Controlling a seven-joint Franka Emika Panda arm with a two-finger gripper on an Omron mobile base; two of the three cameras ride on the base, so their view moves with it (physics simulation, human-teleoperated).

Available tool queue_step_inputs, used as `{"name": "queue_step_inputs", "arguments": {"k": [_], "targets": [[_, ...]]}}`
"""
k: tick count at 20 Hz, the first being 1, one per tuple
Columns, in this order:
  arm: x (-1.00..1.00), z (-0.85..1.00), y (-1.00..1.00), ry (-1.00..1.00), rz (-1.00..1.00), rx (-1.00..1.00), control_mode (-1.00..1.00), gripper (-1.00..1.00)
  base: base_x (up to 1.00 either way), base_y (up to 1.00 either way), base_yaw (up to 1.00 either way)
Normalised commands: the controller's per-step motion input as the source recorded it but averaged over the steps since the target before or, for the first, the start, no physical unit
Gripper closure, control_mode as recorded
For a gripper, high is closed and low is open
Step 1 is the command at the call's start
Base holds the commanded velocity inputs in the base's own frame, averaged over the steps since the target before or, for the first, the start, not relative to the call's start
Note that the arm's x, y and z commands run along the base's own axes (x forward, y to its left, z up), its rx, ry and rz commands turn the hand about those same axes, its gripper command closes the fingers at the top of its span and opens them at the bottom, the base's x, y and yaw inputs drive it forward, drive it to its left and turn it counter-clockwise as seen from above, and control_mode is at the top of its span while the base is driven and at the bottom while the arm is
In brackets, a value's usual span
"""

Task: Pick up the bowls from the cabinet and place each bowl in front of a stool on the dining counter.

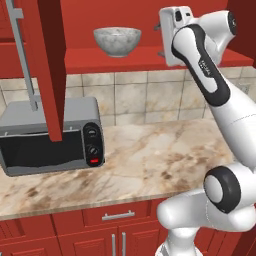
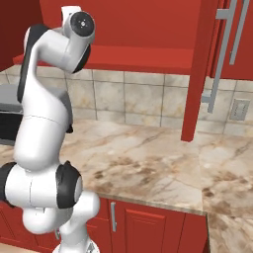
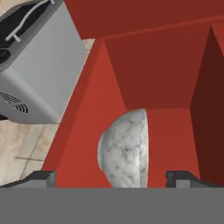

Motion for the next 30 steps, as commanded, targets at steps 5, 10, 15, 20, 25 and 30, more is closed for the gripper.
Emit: {"name": "queue_step_inputs", "arguments": {"k": [5, 10, 15, 20, 25, 30], "targets": [[0.50, -0.02, 0.05, 0.00, 0.00, 0.00, -1.00, -1.00, 0.00, 0.00, 0.00], [0.50, 0.00, 0.02, 0.06, 0.00, 0.00, -1.00, -1.00, 0.00, 0.00, 0.00], [0.51, 0.00, 0.08, 0.07, 0.00, 0.00, -1.00, -1.00, 0.00, 0.00, 0.00], [0.44, 0.00, 0.13, 0.05, 0.00, -0.01, -1.00, -1.00, 0.00, 0.00, 0.00], [0.37, 0.00, 0.12, 0.04, 0.00, 0.00, -1.00, -1.00, 0.00, 0.00, 0.00], [0.37, -0.07, 0.13, 0.03, 0.00, 0.00, -1.00, -1.00, 0.00, 0.00, 0.00]]}}
